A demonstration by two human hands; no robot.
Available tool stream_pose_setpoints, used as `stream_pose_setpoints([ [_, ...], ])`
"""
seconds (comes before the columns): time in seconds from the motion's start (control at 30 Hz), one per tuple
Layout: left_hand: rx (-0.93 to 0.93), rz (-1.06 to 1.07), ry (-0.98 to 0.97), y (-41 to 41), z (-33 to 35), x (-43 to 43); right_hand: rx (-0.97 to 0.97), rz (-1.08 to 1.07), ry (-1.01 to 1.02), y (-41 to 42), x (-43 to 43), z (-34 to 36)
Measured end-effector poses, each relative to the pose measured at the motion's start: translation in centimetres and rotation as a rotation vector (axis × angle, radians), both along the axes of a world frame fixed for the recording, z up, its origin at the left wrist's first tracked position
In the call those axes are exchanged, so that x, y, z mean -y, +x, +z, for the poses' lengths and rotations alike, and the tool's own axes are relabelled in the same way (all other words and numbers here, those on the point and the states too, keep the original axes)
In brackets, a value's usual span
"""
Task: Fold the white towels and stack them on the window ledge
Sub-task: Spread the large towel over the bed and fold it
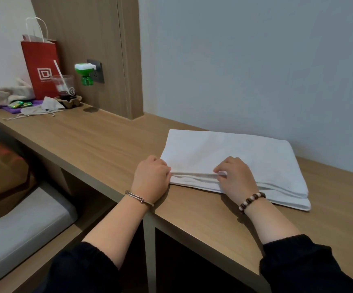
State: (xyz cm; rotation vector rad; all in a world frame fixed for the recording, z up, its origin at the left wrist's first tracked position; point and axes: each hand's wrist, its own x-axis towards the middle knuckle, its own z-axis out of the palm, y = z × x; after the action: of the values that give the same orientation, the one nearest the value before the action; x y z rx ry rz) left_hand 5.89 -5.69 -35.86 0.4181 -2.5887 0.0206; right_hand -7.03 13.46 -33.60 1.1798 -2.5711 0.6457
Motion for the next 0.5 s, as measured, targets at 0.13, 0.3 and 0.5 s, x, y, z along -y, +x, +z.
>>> stream_pose_setpoints([
  [0.13,0.114,-0.085,-0.004,-1.1,1.4,-2.0,0.091,-0.007,-0.023,-0.3,-1.3,-0.6],
  [0.3,0.242,-0.254,0.21,-3.2,2.4,-4.8,0.065,0.015,-0.057,-0.7,-1.2,-1.1],
  [0.5,0.297,-0.194,0.26,-3.8,1.5,-4.7,-0.11,0.08,-0.169,-0.5,-1.3,-0.9],
])
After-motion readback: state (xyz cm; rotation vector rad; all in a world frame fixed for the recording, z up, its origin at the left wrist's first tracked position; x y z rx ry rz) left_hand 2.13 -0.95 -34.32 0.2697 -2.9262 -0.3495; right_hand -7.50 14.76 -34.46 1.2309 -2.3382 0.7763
